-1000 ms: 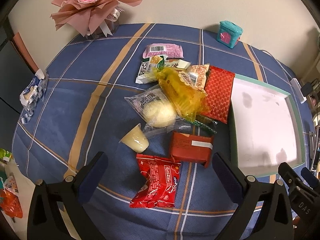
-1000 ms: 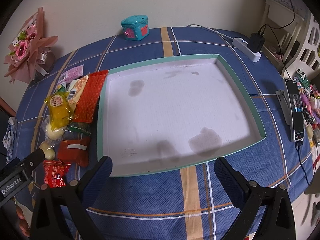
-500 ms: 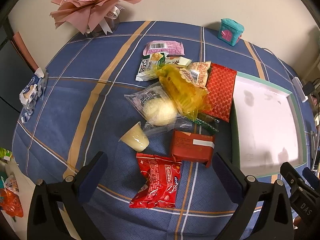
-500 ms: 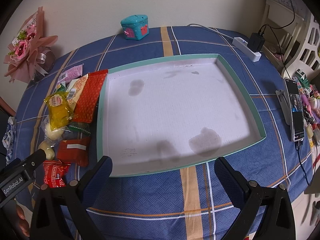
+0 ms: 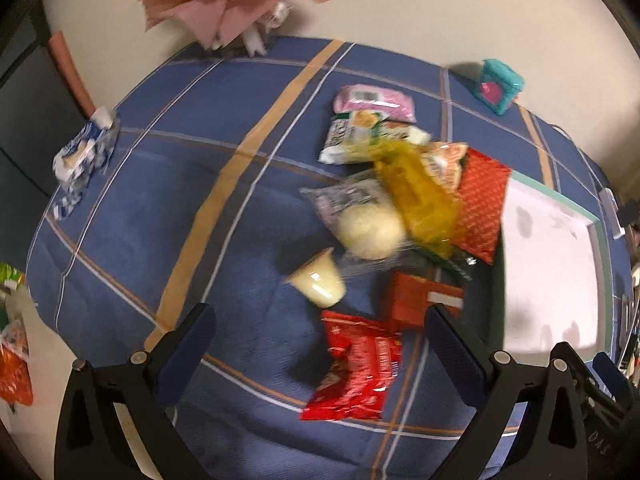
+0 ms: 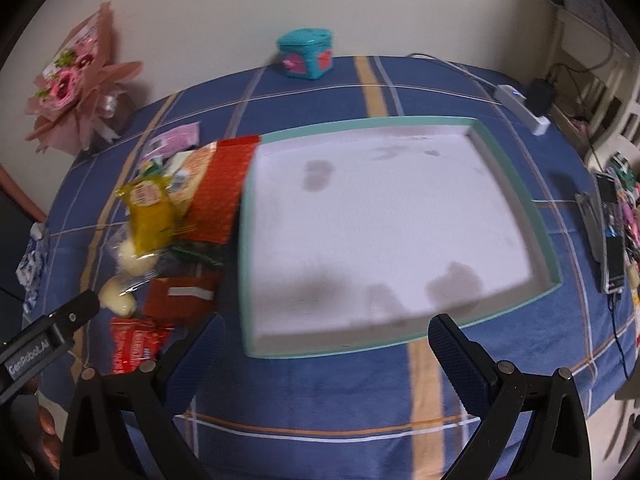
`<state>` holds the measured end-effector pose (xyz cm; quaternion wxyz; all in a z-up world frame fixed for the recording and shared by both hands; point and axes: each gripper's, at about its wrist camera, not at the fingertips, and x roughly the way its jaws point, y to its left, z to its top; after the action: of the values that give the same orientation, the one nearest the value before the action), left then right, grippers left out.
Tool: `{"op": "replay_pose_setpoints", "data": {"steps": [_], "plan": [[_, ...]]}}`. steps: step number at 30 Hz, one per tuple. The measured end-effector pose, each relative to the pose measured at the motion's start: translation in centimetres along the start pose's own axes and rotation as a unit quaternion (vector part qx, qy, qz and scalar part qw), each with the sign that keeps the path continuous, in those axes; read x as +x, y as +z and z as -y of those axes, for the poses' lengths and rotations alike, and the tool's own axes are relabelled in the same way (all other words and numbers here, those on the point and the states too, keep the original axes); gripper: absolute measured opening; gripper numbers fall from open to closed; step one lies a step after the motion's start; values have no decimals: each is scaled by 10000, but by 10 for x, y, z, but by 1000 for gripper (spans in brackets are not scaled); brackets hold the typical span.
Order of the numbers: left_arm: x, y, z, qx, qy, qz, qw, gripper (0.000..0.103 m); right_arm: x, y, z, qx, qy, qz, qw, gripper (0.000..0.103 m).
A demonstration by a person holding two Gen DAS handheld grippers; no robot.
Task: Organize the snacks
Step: 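Grasp the red snack bag with the left gripper while the right gripper grasps the orange-red wrapped cake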
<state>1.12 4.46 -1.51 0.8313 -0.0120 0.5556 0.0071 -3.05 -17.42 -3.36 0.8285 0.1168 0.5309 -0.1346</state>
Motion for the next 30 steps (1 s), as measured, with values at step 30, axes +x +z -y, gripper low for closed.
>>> {"op": "replay_pose_setpoints", "data": {"steps": [30], "plan": [[64,-38,22,194,-642,-1540,9858,77,57,10,-83,-283,766,-511,9954,80]]}}
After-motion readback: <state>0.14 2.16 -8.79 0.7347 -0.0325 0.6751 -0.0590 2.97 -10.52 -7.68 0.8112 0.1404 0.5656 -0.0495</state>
